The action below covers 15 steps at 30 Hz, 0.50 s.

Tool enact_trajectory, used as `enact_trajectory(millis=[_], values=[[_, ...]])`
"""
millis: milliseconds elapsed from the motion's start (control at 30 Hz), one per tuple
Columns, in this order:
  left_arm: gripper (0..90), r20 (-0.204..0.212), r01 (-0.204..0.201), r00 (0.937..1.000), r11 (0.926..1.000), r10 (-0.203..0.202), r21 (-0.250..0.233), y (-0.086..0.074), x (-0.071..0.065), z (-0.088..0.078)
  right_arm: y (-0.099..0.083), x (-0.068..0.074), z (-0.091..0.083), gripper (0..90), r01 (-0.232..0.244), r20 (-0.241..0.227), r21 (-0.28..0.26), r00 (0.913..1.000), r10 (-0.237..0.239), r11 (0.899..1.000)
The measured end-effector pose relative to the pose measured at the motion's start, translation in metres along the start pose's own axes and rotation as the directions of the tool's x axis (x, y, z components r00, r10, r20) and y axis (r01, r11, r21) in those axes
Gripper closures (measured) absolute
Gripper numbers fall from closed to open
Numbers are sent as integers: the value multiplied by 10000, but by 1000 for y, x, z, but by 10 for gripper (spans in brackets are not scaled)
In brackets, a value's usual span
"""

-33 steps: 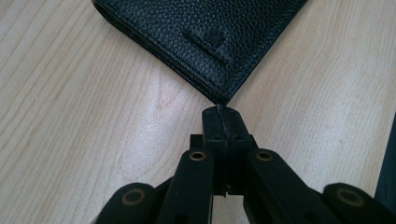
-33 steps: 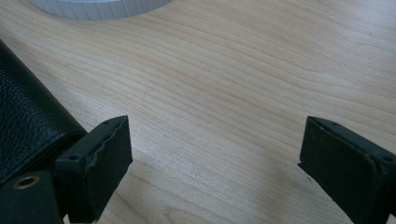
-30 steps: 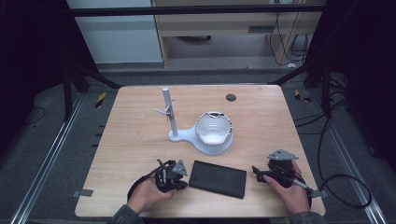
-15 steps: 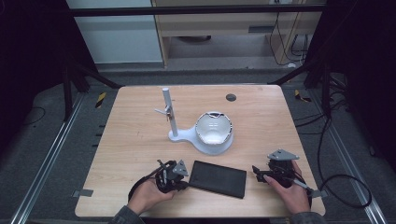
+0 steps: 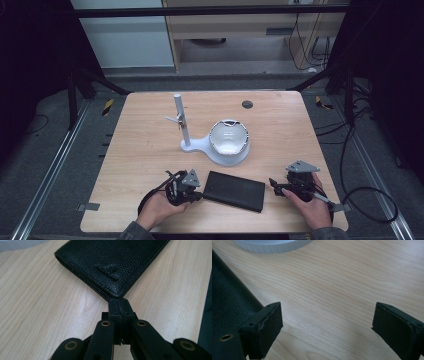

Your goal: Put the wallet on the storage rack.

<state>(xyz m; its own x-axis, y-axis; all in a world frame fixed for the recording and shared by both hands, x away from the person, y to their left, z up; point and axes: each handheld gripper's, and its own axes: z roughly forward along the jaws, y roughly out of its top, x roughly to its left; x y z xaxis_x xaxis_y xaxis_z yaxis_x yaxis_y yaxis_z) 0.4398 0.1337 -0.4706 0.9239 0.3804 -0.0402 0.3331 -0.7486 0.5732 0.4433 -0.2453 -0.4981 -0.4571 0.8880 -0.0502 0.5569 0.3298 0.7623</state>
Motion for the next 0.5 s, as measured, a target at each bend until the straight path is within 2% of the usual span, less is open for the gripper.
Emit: enact_trajectory(millis=[200, 333, 500], values=[[899, -6, 358, 9994, 9972, -359, -663, -1, 1, 0, 4, 11, -9, 97, 87, -410, -383, 9991, -103, 9992], [898, 204, 475, 9987, 9958, -460, -779, -1, 1, 3, 9, 22, -15, 110, 79, -1021, -607, 9947, -140, 9981], [899, 171, 447, 9989, 9956, -434, -825, 2, 0, 4, 19, 45, -20, 113, 769, -1616, -653, 9830, -866, 9949]])
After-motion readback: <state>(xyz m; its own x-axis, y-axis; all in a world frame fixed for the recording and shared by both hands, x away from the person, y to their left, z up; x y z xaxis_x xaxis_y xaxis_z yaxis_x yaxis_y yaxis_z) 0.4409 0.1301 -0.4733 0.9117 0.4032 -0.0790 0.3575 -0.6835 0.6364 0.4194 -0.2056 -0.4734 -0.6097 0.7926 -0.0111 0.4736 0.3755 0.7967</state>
